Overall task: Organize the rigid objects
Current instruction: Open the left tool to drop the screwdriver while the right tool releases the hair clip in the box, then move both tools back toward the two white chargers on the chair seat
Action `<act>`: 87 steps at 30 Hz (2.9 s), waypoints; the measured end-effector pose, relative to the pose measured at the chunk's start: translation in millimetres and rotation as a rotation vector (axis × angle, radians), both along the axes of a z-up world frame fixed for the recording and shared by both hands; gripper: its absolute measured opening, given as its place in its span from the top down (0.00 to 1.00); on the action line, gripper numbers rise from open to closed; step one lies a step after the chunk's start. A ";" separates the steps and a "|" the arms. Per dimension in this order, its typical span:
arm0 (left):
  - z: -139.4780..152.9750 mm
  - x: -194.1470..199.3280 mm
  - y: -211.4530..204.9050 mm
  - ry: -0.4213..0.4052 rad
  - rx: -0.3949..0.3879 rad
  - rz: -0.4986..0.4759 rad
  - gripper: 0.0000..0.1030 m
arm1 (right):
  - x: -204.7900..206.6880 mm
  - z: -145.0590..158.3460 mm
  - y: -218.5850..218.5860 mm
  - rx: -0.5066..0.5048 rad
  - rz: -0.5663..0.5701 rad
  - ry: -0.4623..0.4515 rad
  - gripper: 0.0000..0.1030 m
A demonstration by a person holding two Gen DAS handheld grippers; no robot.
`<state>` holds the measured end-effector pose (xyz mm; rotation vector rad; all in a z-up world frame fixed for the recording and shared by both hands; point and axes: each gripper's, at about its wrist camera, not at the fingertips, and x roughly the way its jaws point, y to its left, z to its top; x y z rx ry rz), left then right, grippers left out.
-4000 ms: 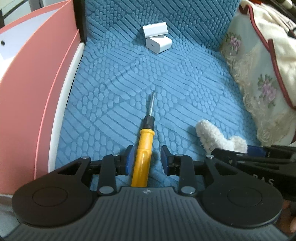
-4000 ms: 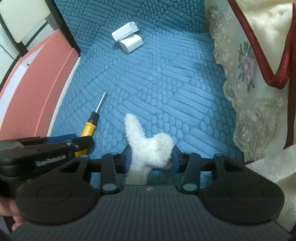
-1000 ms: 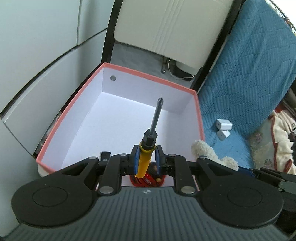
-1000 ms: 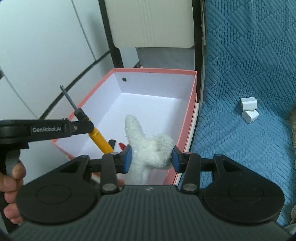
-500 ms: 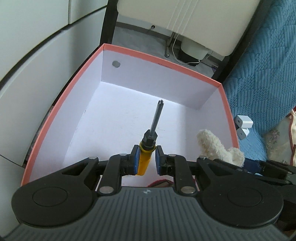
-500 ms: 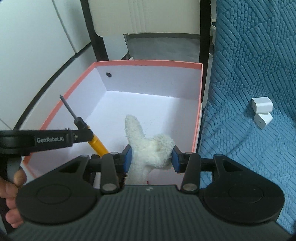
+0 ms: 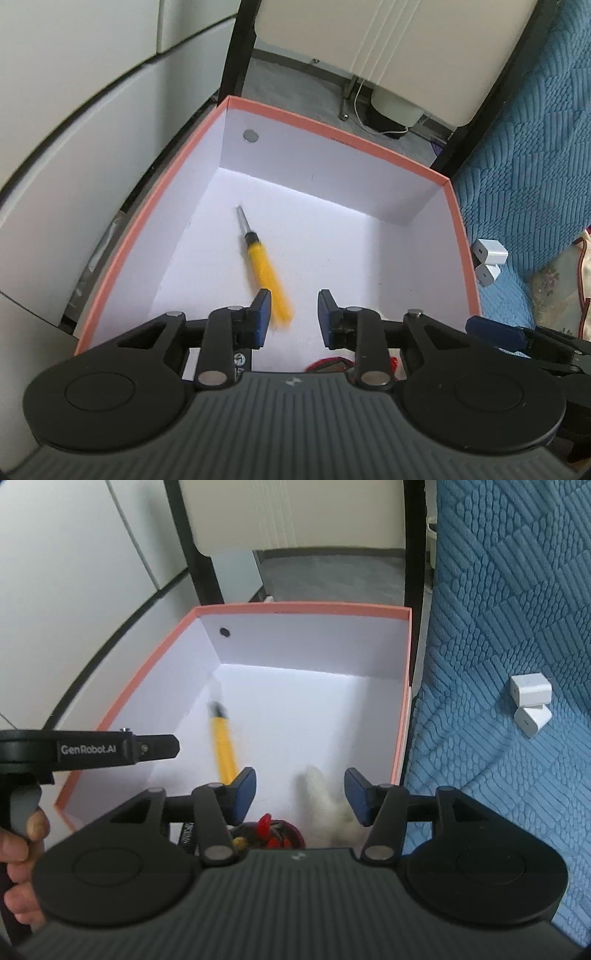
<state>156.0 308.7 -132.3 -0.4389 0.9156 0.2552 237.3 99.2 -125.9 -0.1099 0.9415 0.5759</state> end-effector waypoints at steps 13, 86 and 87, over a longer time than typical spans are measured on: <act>50.3 -49.3 -48.0 -0.084 0.020 -0.019 0.69 | -45.8 37.1 -36.1 0.036 0.001 -0.071 0.46; 16.6 30.5 -310.5 -0.089 0.065 -0.444 0.69 | -63.4 -13.4 -289.8 0.046 -0.358 -0.189 0.46; 13.5 36.8 -311.6 -0.088 0.066 -0.446 0.69 | -57.7 -15.5 -289.3 0.045 -0.367 -0.193 0.46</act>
